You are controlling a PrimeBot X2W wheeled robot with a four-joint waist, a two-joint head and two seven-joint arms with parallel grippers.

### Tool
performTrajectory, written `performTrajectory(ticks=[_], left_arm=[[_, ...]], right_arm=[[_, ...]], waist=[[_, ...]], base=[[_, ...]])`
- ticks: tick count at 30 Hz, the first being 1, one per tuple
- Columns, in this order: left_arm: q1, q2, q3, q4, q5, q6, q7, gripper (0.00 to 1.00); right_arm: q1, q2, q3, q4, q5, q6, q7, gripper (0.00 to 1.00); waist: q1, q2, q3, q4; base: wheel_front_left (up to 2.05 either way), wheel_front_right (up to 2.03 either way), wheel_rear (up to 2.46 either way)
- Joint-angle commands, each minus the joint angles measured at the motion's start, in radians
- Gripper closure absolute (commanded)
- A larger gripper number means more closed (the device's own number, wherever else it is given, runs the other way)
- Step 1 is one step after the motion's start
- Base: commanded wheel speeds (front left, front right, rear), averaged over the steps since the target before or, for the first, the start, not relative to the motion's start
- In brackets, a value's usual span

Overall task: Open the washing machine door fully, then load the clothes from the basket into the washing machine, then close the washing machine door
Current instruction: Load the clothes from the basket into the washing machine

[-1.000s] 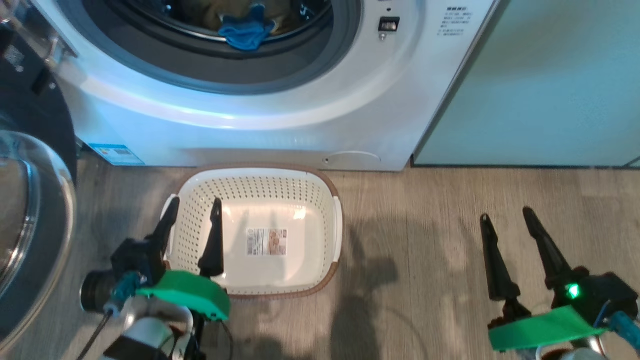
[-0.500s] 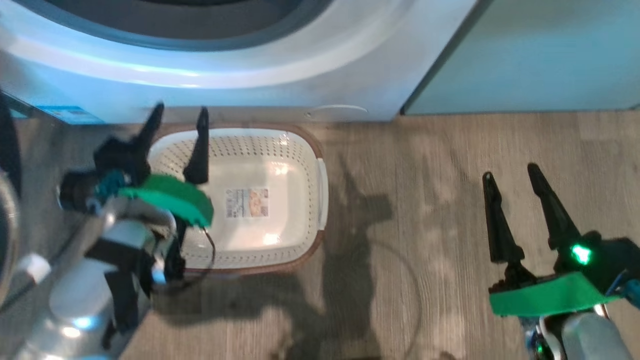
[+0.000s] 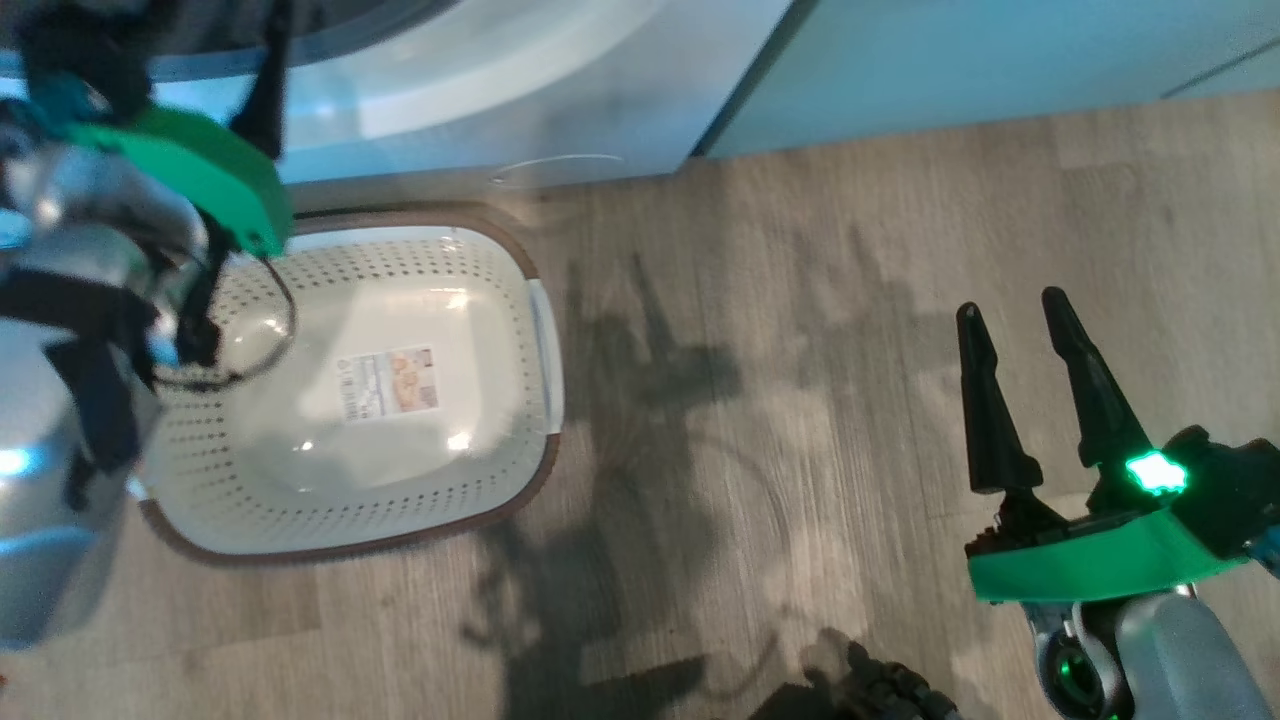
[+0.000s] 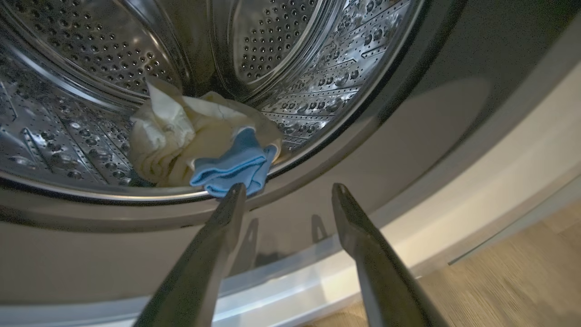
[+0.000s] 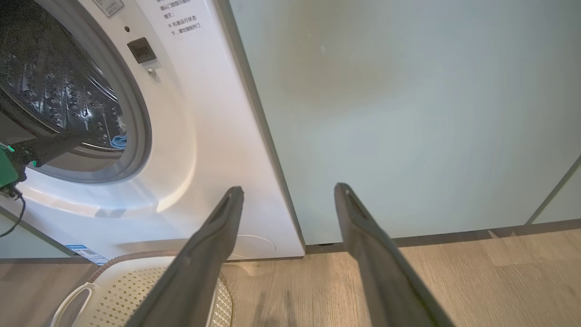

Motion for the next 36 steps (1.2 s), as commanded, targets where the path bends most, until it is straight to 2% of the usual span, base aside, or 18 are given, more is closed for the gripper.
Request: performTrajectory(ticks=[1,2,8,12,19,27,36], left_arm=[[-0.065,0.067,0.039,-0.007,0.003,-0.019,0.023,0.0],[-0.065,0.067,0.039,-0.007,0.003,-0.019,0.023,0.0],[-0.196,0.118,0.038,0.056,-0.013,-0.09,0.108,0.0],[-0.273,0.142,0.029,0.105,-0.011,-0.121,0.168,0.0],[-0.37,0.158,0.003,0.204,-0.019,-0.167,0.277,0.0],[-0.451,0.187,-0.031,0.299,0.012,-0.177,0.372,0.0],[-0.497,0.19,-0.054,0.351,0.018,-0.18,0.444,0.0]], right_arm=[[-0.01,-0.01,0.025,-0.03,0.017,-0.003,-0.007,0.0],[-0.01,-0.01,0.025,-0.03,0.017,-0.003,-0.007,0.0],[-0.024,-0.01,0.045,-0.033,0.045,-0.003,-0.007,0.0],[-0.031,-0.01,0.056,-0.033,0.057,-0.003,-0.007,0.0],[-0.038,-0.01,0.074,-0.031,0.076,-0.003,-0.007,0.0],[-0.046,-0.01,0.089,-0.029,0.102,-0.003,-0.007,0.0],[-0.058,-0.01,0.096,-0.03,0.116,-0.003,-0.007,0.0]], waist=[[-0.0001,0.0,0.022,-0.03],[-0.0001,0.0,0.022,-0.03],[-0.0001,0.0,0.054,-0.067],[-0.0001,0.0,0.069,-0.087],[-0.0001,0.0,0.087,-0.117],[-0.0001,0.0,0.113,-0.148],[-0.0001,0.0,0.133,-0.16]], base=[[0.0,0.0,0.0],[0.0,0.0,0.0],[0.0,0.0,0.0],[0.0,0.0,0.0],[0.0,0.0,0.0],[0.0,0.0,0.0],[0.0,0.0,0.0]])
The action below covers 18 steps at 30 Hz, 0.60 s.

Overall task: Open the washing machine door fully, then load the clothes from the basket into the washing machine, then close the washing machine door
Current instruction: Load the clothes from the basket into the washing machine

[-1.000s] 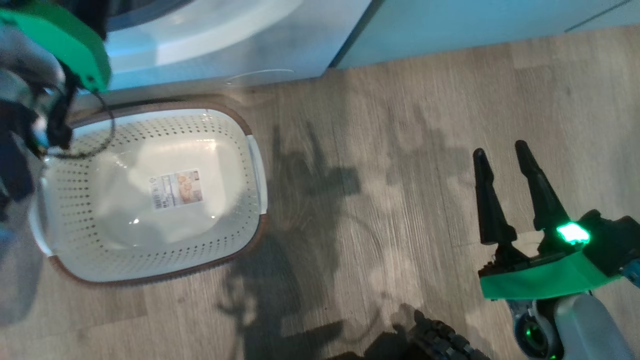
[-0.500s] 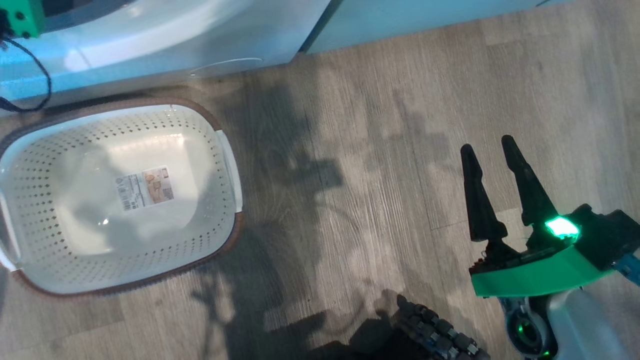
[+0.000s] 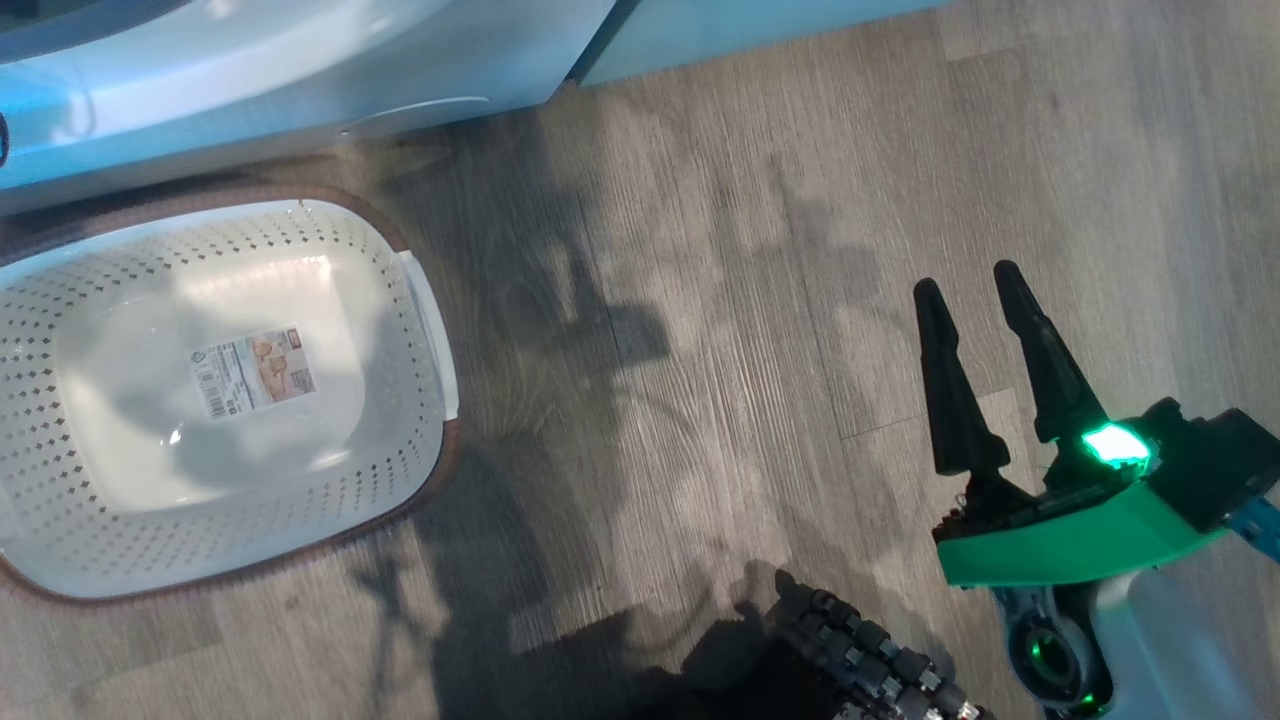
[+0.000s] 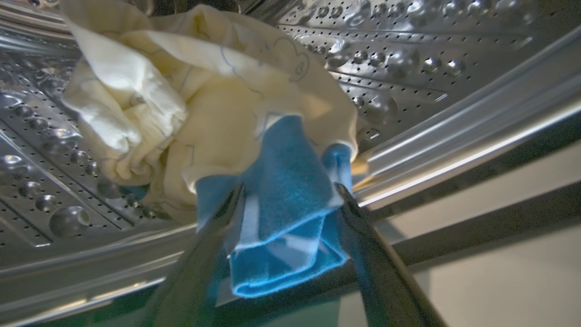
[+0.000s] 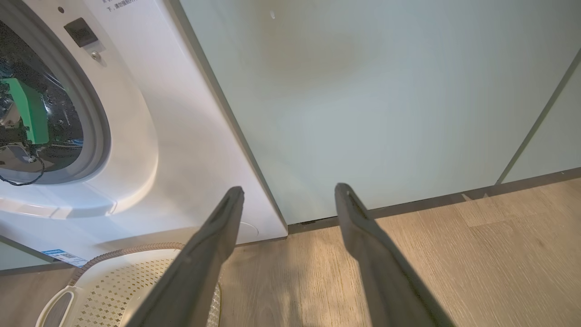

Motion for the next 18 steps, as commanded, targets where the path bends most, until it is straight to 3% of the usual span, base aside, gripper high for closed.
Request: performTrajectory(ticks=[1,2,3,10,18], left_arm=[[-0.027,0.049,0.016,-0.011,0.003,0.003,0.014,0.21],[-0.03,0.048,0.013,-0.009,0.002,0.002,0.018,0.81],[-0.034,0.046,0.011,-0.008,0.002,0.001,0.022,1.0],[-0.062,0.042,0.008,-0.014,0.002,0.0,0.016,1.0],[-0.121,0.067,0.023,-0.023,0.051,0.054,-0.089,1.0]], right_arm=[[-0.004,-0.01,0.015,-0.029,0.008,-0.003,-0.007,0.0],[-0.005,-0.01,0.015,-0.028,0.008,-0.003,-0.007,0.0],[-0.006,-0.01,0.015,-0.028,0.009,-0.003,-0.007,0.0],[-0.012,-0.01,0.013,-0.03,0.012,-0.003,-0.007,0.0],[-0.026,-0.01,0.024,-0.035,0.025,-0.003,-0.007,0.0]], waist=[[-0.0001,0.0,0.003,-0.001],[-0.0001,0.0,0.004,-0.001],[-0.0001,0.0,0.005,0.0],[-0.0001,0.0,0.012,0.004],[-0.0001,0.0,0.036,-0.015]], base=[[0.0,0.0,0.0],[0.0,0.0,0.0],[0.0,0.0,0.0],[0.0,0.0,0.0],[0.0,0.0,0.0]])
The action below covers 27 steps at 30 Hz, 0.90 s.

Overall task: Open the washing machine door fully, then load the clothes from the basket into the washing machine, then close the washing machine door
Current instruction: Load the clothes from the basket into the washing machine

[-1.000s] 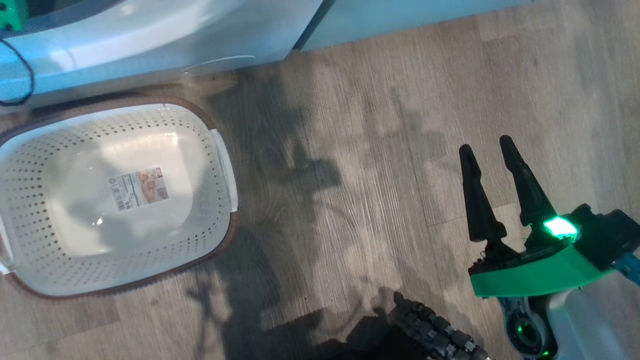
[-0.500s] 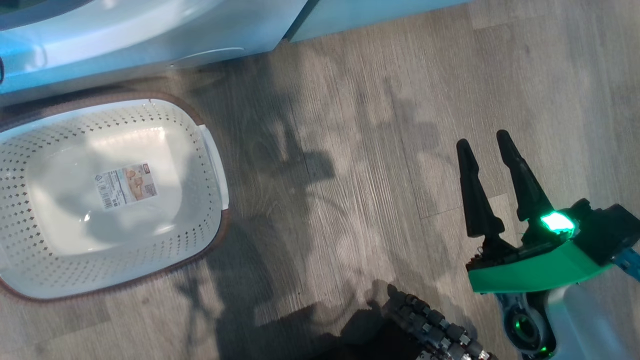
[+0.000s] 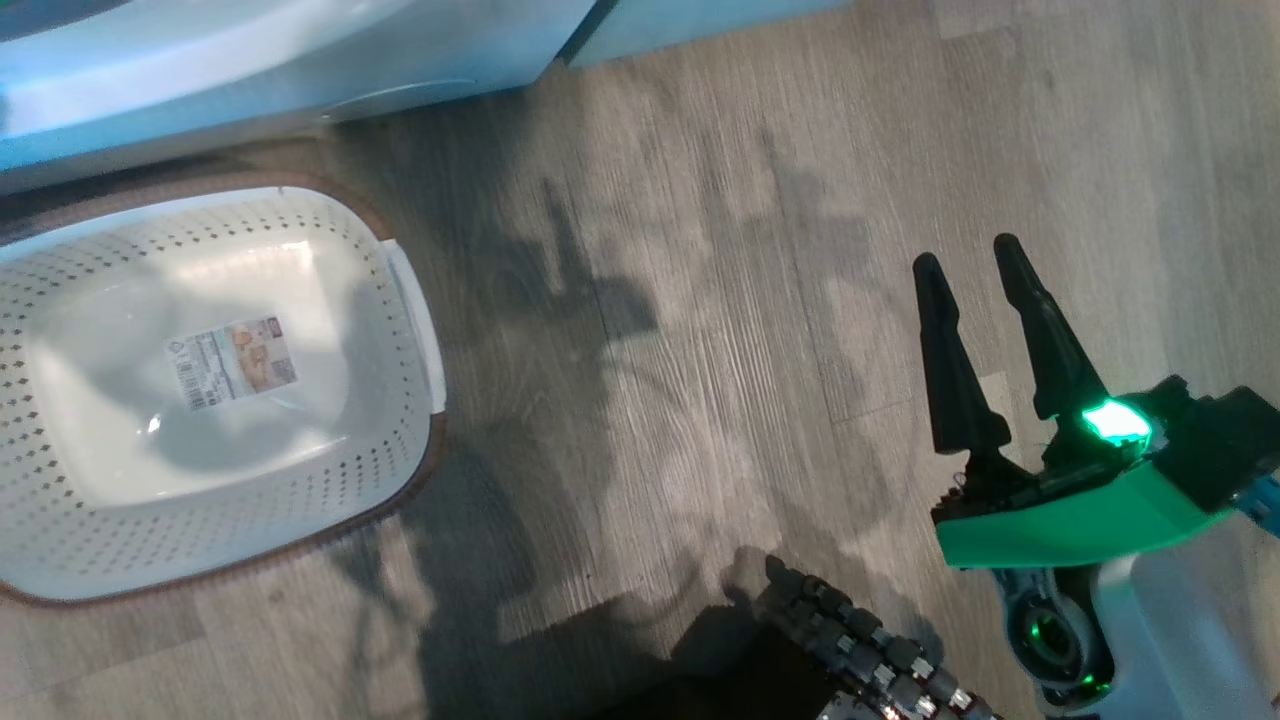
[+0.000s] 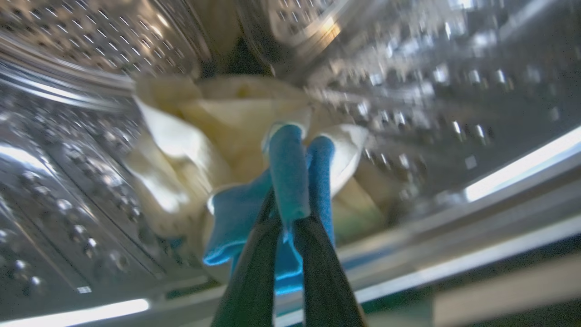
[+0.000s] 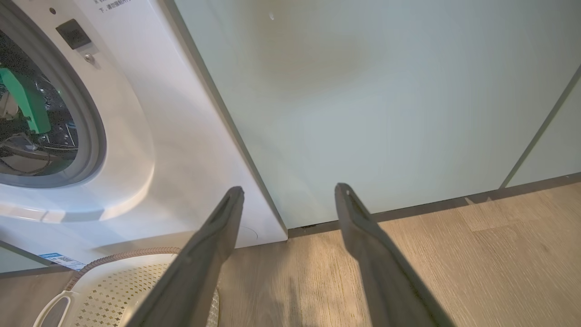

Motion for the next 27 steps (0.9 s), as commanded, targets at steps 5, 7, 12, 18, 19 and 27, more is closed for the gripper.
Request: performTrajectory(ticks=[5,7,12,18,19,27], left_arm=[[-0.09,0.075,0.053,-0.013,0.051,0.048,-0.121,1.0],[-0.11,0.084,0.054,-0.006,0.071,0.057,-0.179,1.0],[-0.152,0.093,0.072,0.038,0.087,0.083,-0.292,1.0],[-0.168,0.07,0.082,0.107,0.057,0.086,-0.27,1.0],[-0.17,0.066,0.078,0.118,0.054,0.082,-0.255,1.0],[-0.182,0.045,0.054,0.164,0.045,0.076,-0.176,0.0]], right_arm=[[0.0,-0.01,0.021,-0.034,0.02,-0.003,-0.007,0.0],[-0.003,-0.01,0.026,-0.034,0.024,-0.003,-0.007,0.0],[-0.012,-0.01,0.041,-0.036,0.034,-0.003,-0.007,0.0],[0.002,-0.01,0.04,-0.031,0.039,-0.003,-0.007,0.0],[0.003,-0.01,0.038,-0.031,0.04,-0.003,-0.007,0.0],[-0.005,-0.01,0.033,-0.029,0.031,-0.003,-0.007,0.0]], waist=[[0.0,0.0,0.03,-0.031],[0.0,0.0,0.038,-0.041],[0.0,0.0,0.057,-0.07],[0.0,0.0,0.072,-0.078],[0.0,0.0,0.073,-0.077],[0.0,0.0,0.071,-0.063]], base=[[0.0,0.0,0.0],[0.0,0.0,0.0],[0.0,0.0,0.0],[0.0,0.0,0.0],[0.0,0.0,0.0],[0.0,0.0,0.0]])
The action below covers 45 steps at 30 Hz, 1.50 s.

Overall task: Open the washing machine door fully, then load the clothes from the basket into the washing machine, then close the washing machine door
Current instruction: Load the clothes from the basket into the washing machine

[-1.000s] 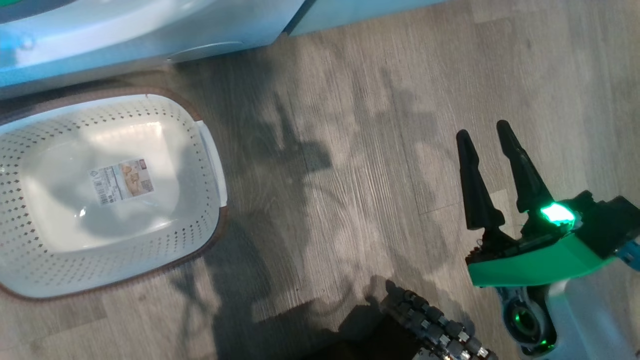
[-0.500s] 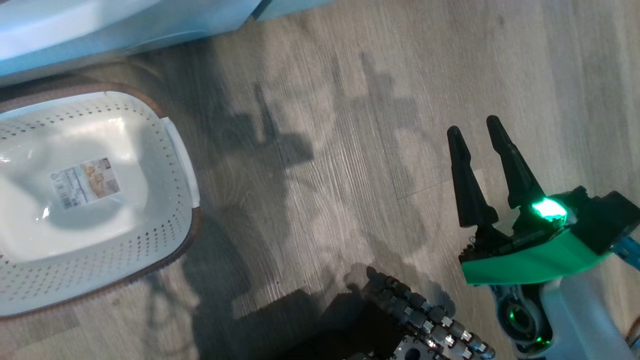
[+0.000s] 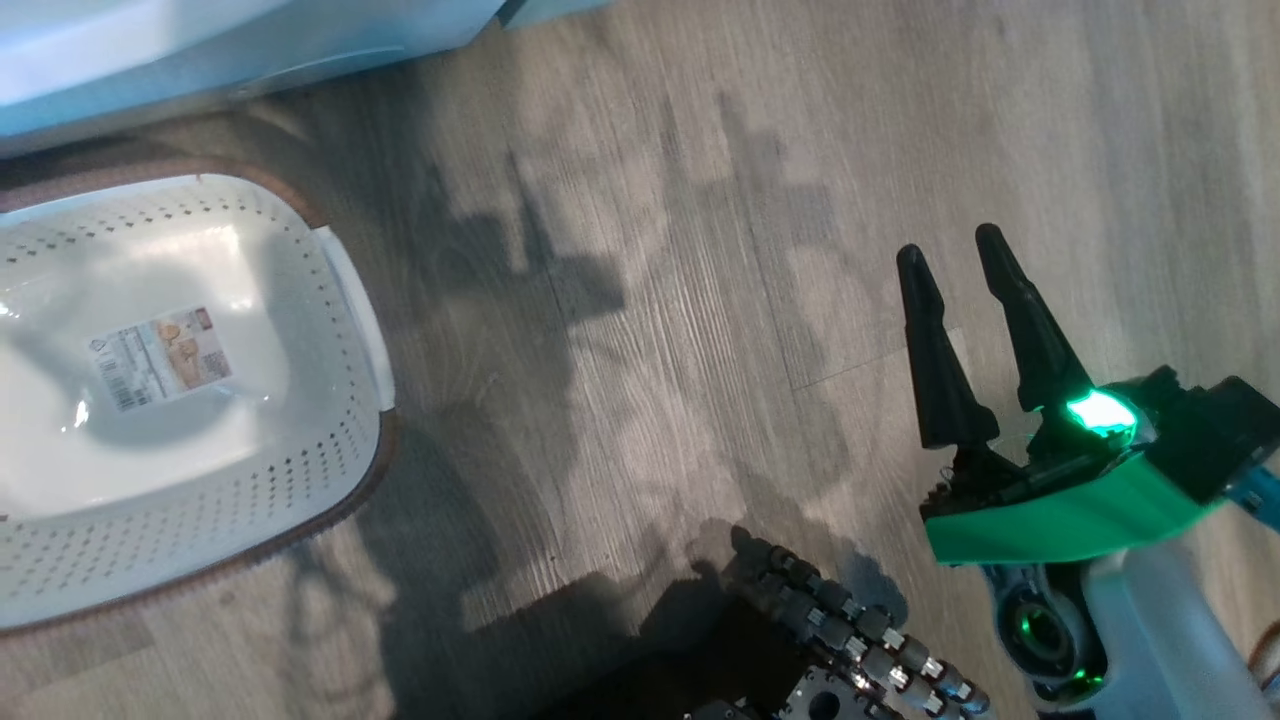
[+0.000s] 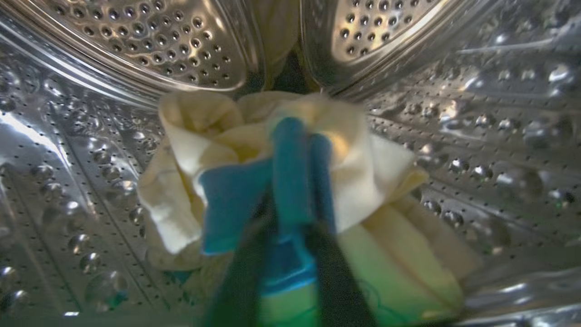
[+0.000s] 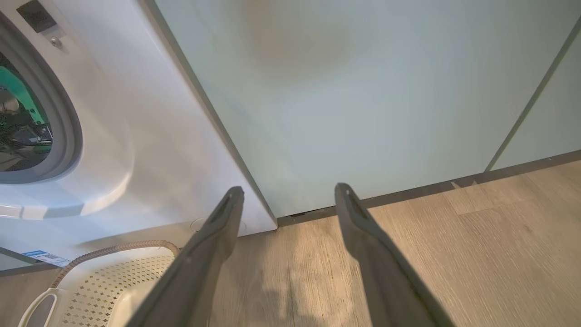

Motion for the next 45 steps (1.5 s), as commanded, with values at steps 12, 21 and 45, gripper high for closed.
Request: performTrajectory(ticks=[12,21,45], left_arm=[[0.06,-0.031,0.03,-0.052,-0.064,0.014,-0.081,0.0],[0.255,-0.09,0.073,-0.198,-0.129,0.081,-0.226,0.0],[1.063,-0.156,0.16,-0.818,-0.187,0.338,-0.397,0.0]], right_arm=[[0.014,-0.011,-0.053,-0.022,-0.061,-0.003,-0.007,0.0],[0.036,-0.011,-0.115,-0.02,-0.141,-0.003,-0.007,0.0],[0.154,-0.023,-0.217,-0.001,-0.303,-0.003,-0.007,0.0]], waist=[[0.0,0.0,-0.044,0.107],[0.0,0.0,-0.114,0.203],[0.0,0.0,-0.375,0.396]], base=[[0.0,0.0,0.0],[0.0,0.0,0.0],[0.0,0.0,0.0]])
